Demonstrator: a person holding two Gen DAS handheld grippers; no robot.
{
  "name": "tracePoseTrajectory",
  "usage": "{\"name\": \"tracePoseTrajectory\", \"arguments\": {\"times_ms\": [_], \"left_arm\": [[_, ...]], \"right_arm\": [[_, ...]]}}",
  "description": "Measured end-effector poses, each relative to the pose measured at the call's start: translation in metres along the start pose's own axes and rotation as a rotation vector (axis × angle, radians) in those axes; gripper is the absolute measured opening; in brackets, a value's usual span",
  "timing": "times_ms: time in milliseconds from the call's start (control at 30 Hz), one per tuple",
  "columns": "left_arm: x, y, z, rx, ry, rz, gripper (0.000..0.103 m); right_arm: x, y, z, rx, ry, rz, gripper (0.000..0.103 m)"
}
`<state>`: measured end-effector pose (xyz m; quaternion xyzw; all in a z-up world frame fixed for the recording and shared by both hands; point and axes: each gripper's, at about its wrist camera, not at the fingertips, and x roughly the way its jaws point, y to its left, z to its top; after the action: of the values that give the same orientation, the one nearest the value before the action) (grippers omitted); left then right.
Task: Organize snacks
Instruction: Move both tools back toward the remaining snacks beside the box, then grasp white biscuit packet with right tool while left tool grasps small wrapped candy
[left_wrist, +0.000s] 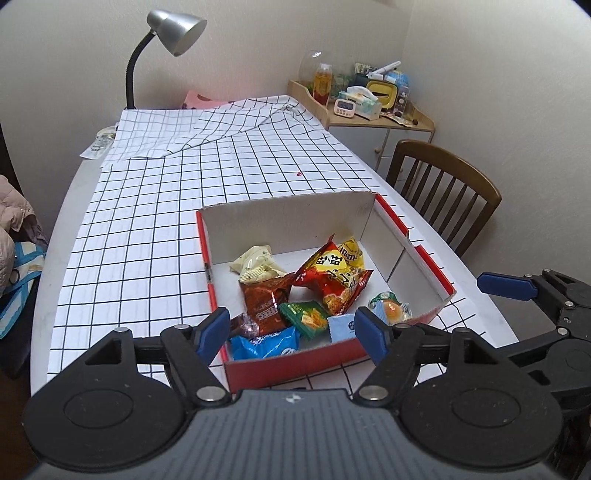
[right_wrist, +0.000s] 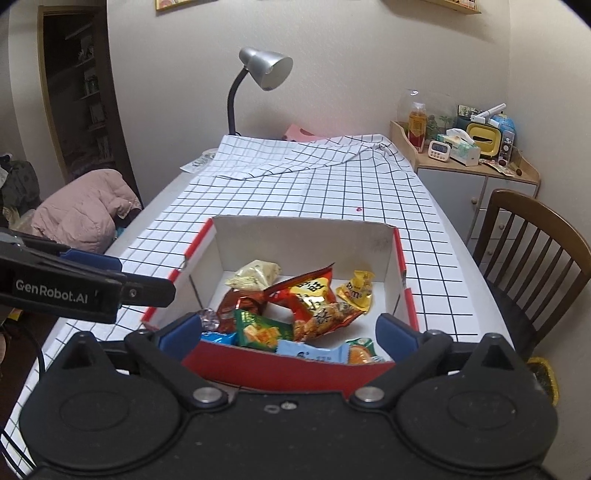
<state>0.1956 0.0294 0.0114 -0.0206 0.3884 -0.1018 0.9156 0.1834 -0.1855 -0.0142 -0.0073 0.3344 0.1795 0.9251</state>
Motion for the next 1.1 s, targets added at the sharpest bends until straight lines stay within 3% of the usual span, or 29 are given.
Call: {"name": "tracePoseTrajectory", "arguments": {"times_ms": [133, 367, 600, 767, 1100], "left_arm": [[-0.01, 0.007, -0.011, -0.005, -0.01, -0.017, 0.086], [-0.016, 0.019, -0.037, -0.033, 0.035, -0.037, 0.087], [-0.005, 0.03, -0.067, -0.046, 0.09, -0.005, 0.087], [0.007, 0.033, -0.097, -0.032, 0.13, 0.021, 0.087], [0.023, 0.014, -0.137, 0.066, 0.184, -0.011, 0.087]], "right_arm": [[-0.006, 0.005, -0.007, 0.003, 0.0, 0.019, 0.102], [-0.005, 0.012, -0.024, 0.012, 0.025, 0.042, 0.102], [0.006, 0.021, -0.043, 0.035, 0.08, 0.064, 0.102], [0.023, 0.026, -0.053, 0.055, 0.134, 0.066, 0.102], [0.058, 0.043, -0.069, 0.039, 0.249, 0.081, 0.102]]}}
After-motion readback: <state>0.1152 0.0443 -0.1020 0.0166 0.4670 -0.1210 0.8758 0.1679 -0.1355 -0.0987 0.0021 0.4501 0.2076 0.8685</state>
